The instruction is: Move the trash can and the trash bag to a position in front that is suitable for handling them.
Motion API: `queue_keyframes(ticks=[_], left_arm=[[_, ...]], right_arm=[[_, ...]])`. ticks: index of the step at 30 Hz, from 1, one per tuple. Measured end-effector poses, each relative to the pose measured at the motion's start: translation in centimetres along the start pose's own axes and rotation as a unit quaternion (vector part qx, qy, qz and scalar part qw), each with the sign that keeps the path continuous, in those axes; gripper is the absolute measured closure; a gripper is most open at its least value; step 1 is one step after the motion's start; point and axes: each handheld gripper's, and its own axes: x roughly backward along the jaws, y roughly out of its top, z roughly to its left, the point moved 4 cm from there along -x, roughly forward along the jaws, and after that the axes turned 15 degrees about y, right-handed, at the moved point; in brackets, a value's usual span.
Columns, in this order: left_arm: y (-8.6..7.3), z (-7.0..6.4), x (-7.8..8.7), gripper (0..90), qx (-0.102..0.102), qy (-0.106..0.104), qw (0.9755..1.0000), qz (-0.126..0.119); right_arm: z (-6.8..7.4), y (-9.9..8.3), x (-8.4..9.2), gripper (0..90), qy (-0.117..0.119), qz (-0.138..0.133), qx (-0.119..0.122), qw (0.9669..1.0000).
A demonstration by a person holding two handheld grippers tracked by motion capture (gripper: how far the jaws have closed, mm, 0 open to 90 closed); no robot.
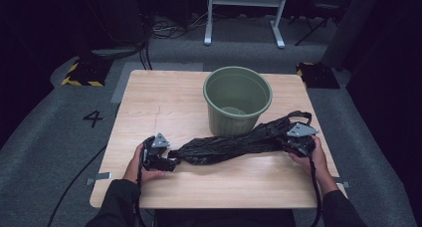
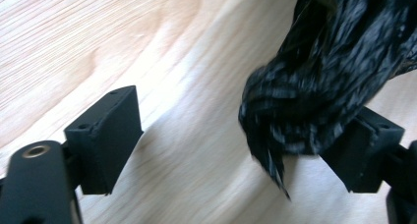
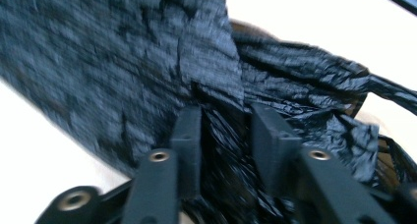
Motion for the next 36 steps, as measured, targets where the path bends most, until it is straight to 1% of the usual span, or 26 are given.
queue_keyframes(ticks=[2,3,4,5,6,7,8,9,10,11,12,13,14,15,17,19,20,21,23,25,27,30,31,32,33,36], left_arm=[[0.2,-0.5,0.0,15.5,-0.007,-0.001,1.0,0.0],[0.3,-0.7,0.0,16.1,-0.011,0.0,0.9999,-0.002],[0.5,-0.9,-0.1,17.6,-0.009,-0.002,1.0,-0.002],[0.6,-1.0,-0.1,20.5,-0.014,-0.005,0.9999,-0.005],[0.6,-1.2,-0.2,23.8,-0.014,-0.011,0.9998,-0.004],[0.6,-1.2,-0.2,24.7,-0.014,-0.011,0.9998,-0.004],[0.8,-1.5,-0.5,25.2,-0.025,-0.008,0.9997,0.002],[0.8,-1.7,-0.6,25.4,-0.023,-0.011,0.9997,0.002],[0.9,-1.8,-0.7,25.4,-0.024,-0.011,0.9996,0.005],[1.0,-2.0,-0.9,25.3,-0.025,-0.01,0.9996,0.007],[1.1,-2.1,-0.9,25.5,-0.027,-0.012,0.9996,0.006],[1.2,-2.2,-1.0,26.4,-0.026,-0.014,0.9996,0.004],[1.4,-2.4,-1.2,26.4,-0.025,-0.016,0.9995,0.005],[1.5,-2.5,-1.3,26.4,-0.027,-0.018,0.9995,0.005],[1.9,-2.9,-1.6,26.6,-0.031,-0.019,0.9994,0.003],[2.3,-3.2,-1.9,27.2,-0.03,-0.025,0.9992,0.002],[2.5,-3.4,-2.1,27.1,-0.034,-0.025,0.9991,0.001],[2.6,-3.4,-2.2,26.8,-0.035,-0.024,0.9991,0.0],[2.9,-3.6,-2.5,26.4,-0.034,-0.026,0.9991,0.0],[3.2,-3.7,-2.8,26.2,-0.035,-0.026,0.9991,0.0],[3.4,-3.9,-3.0,25.5,-0.036,-0.027,0.999,-0.002],[3.7,-4.2,-3.3,25.5,-0.041,-0.029,0.9987,-0.007],[3.7,-4.2,-3.3,25.6,-0.041,-0.029,0.9987,-0.007],[4.0,-4.4,-3.4,25.9,-0.045,-0.031,0.9985,-0.006],[4.1,-4.5,-3.5,26.1,-0.046,-0.032,0.9984,-0.004],[4.4,-4.8,-3.7,26.0,-0.047,-0.036,0.9982,-0.006]], right_arm=[[-0.1,0.6,0.2,50.4,0.014,-0.031,-0.013,0.9993],[0.0,0.8,0.4,45.5,0.021,-0.044,-0.014,0.9987],[0.2,1.1,0.6,38.8,0.026,-0.052,-0.007,0.9983],[0.5,1.5,0.9,33.2,0.03,-0.056,0.001,0.998],[0.8,1.8,1.2,29.9,0.035,-0.06,0.007,0.9975],[0.8,1.8,1.2,29.9,0.035,-0.06,0.007,0.9975],[1.8,2.7,1.8,25.9,0.054,-0.08,0.025,0.995],[2.4,3.1,1.9,25.0,0.067,-0.089,0.029,0.9934],[2.7,3.3,1.8,22.6,0.073,-0.092,0.032,0.9926],[3.3,3.6,1.4,21.0,0.084,-0.091,0.035,0.9917],[3.8,3.7,0.7,20.6,0.105,-0.08,0.037,0.9905],[4.1,3.7,0.1,18.7,0.112,-0.071,0.038,0.9904],[4.2,3.6,-0.6,17.6,0.114,-0.061,0.041,0.9908],[4.2,3.5,-1.5,18.1,0.117,-0.049,0.037,0.9913],[3.8,3.4,-2.4,18.1,0.123,-0.043,0.022,0.9912],[3.2,3.4,-3.1,18.9,0.14,-0.049,0.007,0.9889],[2.9,3.4,-3.4,20.5,0.137,-0.054,0.0,0.9891],[2.7,3.3,-3.6,21.3,0.139,-0.053,-0.006,0.9889],[2.3,3.0,-4.2,23.5,0.141,-0.044,-0.008,0.989],[1.9,2.7,-4.6,28.4,0.144,-0.044,-0.015,0.9885],[1.6,2.4,-4.8,32.6,0.146,-0.041,-0.015,0.9883],[1.4,2.0,-5.1,34.6,0.155,-0.038,-0.014,0.9871],[1.4,2.0,-5.1,34.6,0.155,-0.038,-0.014,0.9871],[1.4,1.8,-5.3,33.4,0.157,-0.026,-0.011,0.9872],[1.4,1.9,-5.2,32.5,0.155,-0.03,-0.01,0.9873],[1.5,2.4,-4.4,28.6,0.144,-0.044,0.005,0.9886]])
